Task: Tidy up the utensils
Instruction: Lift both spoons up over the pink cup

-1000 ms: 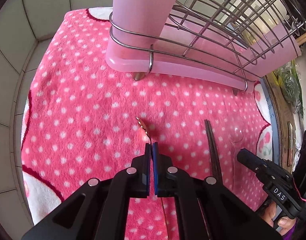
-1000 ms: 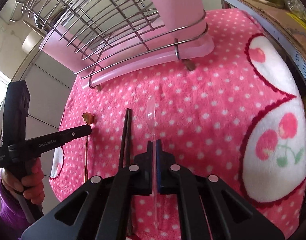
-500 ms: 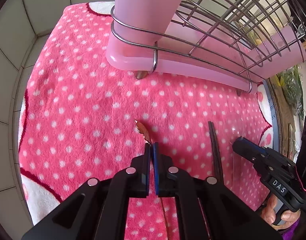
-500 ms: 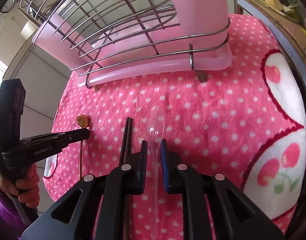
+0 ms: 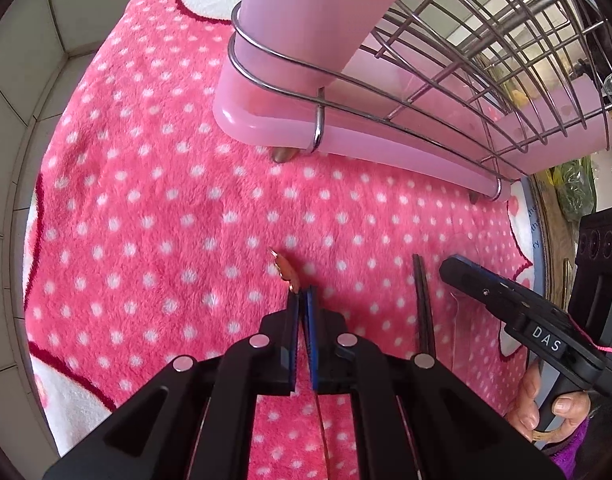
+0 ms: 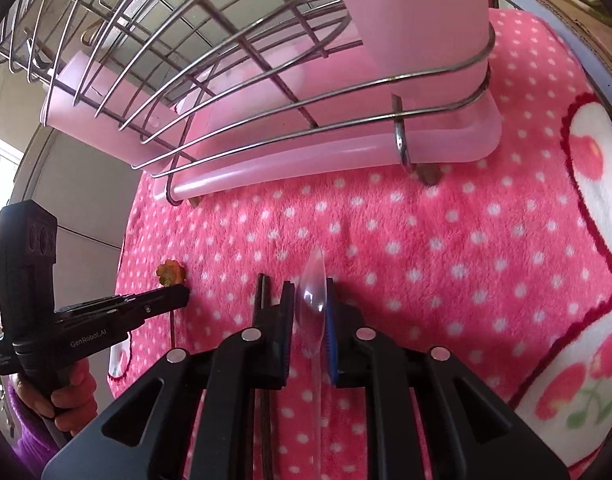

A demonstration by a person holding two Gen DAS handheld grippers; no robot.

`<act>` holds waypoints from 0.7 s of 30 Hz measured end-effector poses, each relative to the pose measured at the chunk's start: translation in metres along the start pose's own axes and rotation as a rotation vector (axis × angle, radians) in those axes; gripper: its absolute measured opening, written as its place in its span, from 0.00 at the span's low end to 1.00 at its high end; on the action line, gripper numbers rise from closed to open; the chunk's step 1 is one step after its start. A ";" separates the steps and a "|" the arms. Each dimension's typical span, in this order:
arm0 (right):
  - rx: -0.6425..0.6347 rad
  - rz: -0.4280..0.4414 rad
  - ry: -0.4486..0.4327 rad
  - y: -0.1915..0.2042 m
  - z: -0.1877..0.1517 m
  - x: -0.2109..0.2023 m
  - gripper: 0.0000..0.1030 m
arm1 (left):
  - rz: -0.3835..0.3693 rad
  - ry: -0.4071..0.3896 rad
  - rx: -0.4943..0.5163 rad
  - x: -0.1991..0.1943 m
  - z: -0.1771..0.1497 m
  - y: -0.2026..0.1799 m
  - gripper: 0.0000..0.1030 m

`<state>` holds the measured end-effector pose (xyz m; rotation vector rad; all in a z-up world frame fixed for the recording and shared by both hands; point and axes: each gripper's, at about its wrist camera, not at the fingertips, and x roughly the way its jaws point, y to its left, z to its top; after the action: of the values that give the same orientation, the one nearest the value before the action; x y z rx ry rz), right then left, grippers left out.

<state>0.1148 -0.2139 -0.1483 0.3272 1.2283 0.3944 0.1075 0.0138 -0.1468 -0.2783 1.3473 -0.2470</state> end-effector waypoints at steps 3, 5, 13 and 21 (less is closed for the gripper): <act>-0.016 -0.008 -0.010 0.002 -0.001 -0.001 0.10 | 0.002 0.005 0.002 0.000 0.002 0.000 0.03; -0.027 -0.010 -0.035 0.004 -0.005 -0.006 0.10 | 0.009 -0.014 0.013 -0.003 0.000 -0.001 0.03; -0.074 -0.007 -0.216 0.016 -0.025 -0.062 0.10 | -0.018 -0.199 0.043 -0.052 -0.024 -0.007 0.01; -0.129 0.048 -0.489 0.033 -0.032 -0.139 0.10 | -0.020 -0.504 0.088 -0.141 -0.034 -0.018 0.01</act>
<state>0.0409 -0.2481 -0.0262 0.3193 0.7143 0.4041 0.0447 0.0417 -0.0177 -0.2594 0.8336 -0.2330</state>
